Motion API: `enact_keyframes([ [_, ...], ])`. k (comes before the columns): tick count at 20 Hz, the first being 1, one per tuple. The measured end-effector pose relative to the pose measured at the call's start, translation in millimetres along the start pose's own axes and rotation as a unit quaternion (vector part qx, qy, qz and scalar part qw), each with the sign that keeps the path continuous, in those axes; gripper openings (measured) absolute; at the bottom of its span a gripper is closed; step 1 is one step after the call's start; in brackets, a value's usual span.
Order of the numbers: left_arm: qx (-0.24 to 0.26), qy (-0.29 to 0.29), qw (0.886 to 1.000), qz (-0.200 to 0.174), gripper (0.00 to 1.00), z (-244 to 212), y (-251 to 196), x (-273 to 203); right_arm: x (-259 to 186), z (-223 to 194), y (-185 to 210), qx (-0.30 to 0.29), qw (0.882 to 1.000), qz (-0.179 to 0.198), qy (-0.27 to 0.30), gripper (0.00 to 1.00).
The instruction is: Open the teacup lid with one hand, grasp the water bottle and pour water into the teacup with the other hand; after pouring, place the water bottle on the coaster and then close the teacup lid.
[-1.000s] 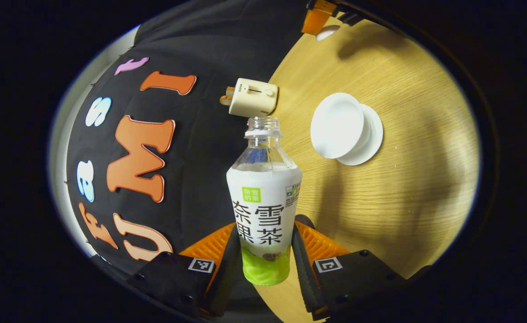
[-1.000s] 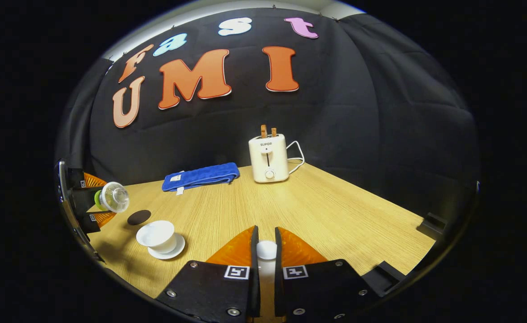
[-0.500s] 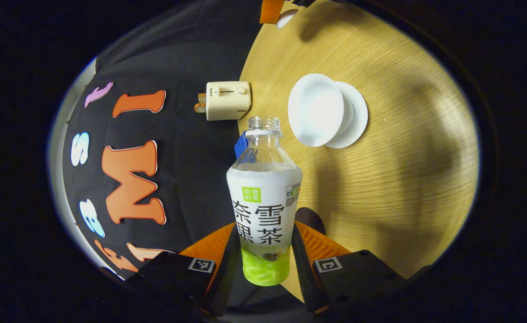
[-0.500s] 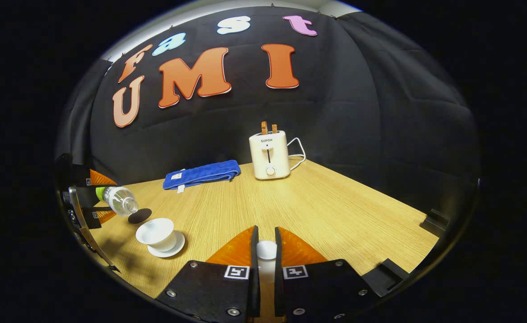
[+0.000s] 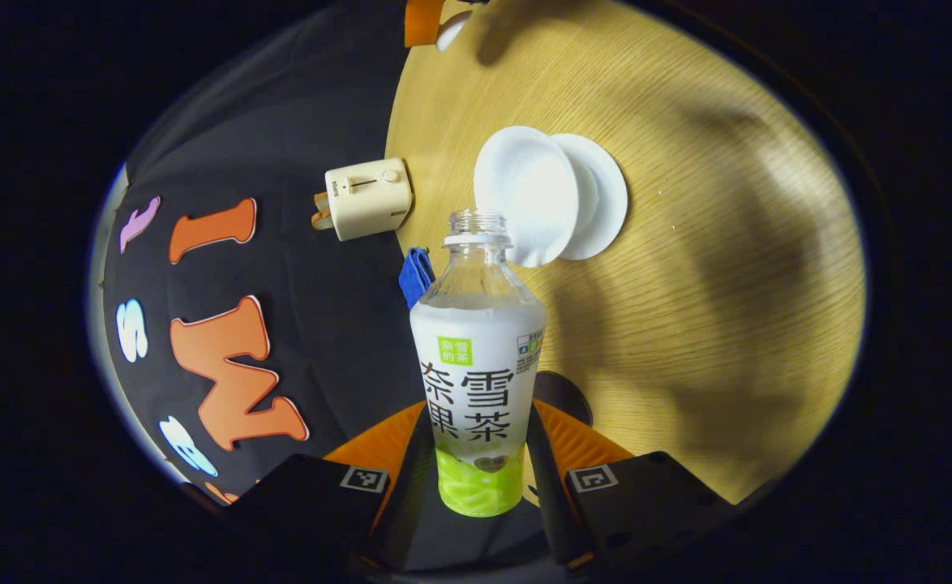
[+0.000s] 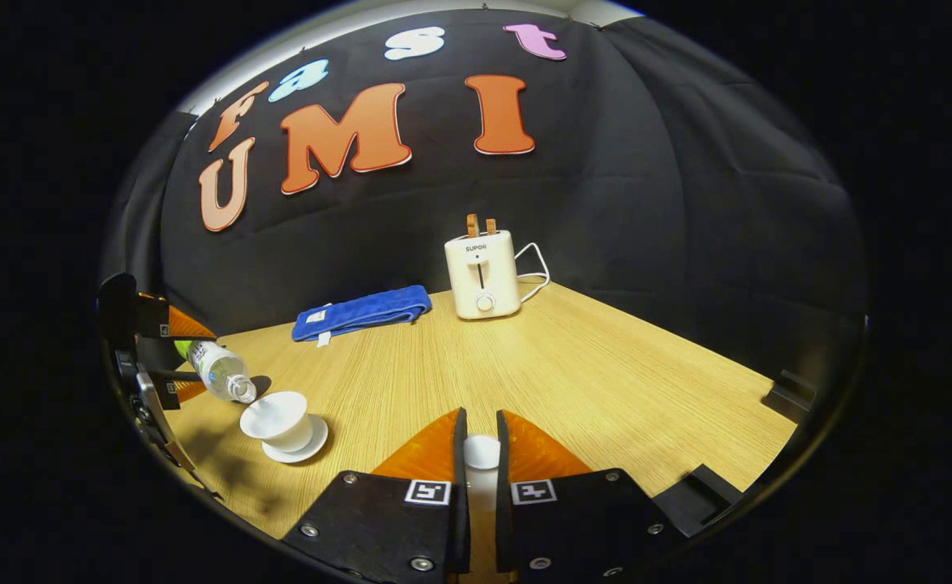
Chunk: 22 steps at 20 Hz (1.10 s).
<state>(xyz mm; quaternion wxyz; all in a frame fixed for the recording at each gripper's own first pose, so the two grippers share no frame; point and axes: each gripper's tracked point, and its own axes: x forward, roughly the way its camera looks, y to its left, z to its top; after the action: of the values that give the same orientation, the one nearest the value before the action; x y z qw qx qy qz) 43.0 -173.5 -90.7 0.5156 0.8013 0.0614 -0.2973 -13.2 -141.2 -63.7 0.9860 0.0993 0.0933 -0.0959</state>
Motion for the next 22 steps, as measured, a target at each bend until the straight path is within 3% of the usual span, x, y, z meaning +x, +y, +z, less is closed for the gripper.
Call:
enact_keyframes([
  [9,0.048,0.011,0.999,-0.015,0.65,-2.2,2.7,-0.3,0.0,-2.4,-3.3,0.003,1.000,-0.001,0.000,0.13],
  [22,0.119,0.010,0.993,-0.005,0.64,5.9,20.4,-1.6,0.9,-6.7,-8.9,0.005,1.000,-0.005,0.002,0.13],
])
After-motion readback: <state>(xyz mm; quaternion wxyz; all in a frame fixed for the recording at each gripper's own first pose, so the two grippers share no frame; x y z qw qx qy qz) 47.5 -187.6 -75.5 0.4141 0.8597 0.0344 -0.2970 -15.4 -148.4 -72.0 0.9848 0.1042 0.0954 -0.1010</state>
